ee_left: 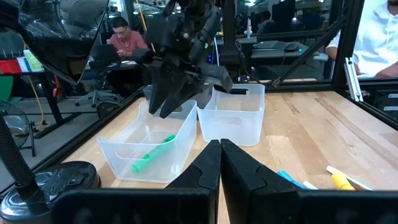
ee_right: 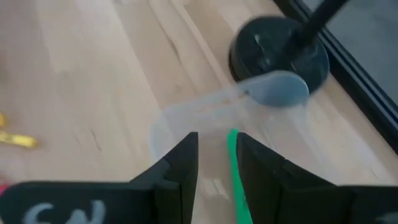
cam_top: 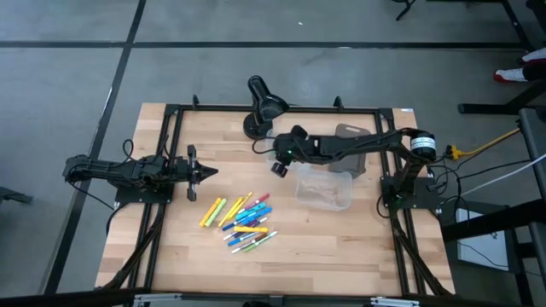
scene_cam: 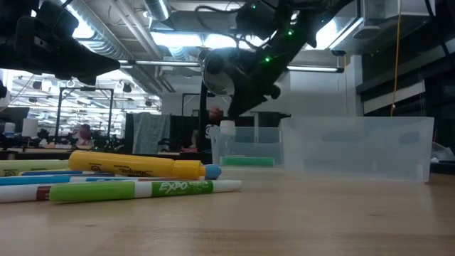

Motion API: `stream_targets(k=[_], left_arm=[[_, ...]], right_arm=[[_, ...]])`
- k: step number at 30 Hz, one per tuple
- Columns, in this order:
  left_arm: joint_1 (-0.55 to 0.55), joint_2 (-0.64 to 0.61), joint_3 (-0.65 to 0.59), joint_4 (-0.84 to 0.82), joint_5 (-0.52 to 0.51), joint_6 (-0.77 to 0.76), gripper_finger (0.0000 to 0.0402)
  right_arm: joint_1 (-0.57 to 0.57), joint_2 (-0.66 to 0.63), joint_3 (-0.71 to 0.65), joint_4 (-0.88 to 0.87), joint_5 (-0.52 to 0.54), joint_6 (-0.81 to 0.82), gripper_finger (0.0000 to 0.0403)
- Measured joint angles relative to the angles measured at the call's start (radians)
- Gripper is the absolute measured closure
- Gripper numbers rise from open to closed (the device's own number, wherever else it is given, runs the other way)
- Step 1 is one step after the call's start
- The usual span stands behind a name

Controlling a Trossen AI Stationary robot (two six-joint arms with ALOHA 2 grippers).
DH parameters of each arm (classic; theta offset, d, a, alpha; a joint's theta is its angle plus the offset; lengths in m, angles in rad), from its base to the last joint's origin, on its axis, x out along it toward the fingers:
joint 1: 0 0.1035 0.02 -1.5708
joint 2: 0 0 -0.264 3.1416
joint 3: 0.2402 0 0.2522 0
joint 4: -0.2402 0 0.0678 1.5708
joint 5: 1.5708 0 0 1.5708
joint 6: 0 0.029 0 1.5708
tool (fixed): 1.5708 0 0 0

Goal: Pick & Place Markers
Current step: Put the bottom yellow highlighter pen into the top transparent bin

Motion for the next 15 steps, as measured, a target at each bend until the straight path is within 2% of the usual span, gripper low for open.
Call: stream_targets(k=[7,15], left_arm=[[0.0,0.0,0.0,0.0,0.0,0.0,0.0393],[0.0,0.0,0.0,0.0,0.0,0.0,0.0395]], right_arm=[[0.053,0.0,0.0,0.095,-0.002,-0.009,0.0295],[0.153,0.0,0.001,0.166,-0.01,-0.11,0.0295]])
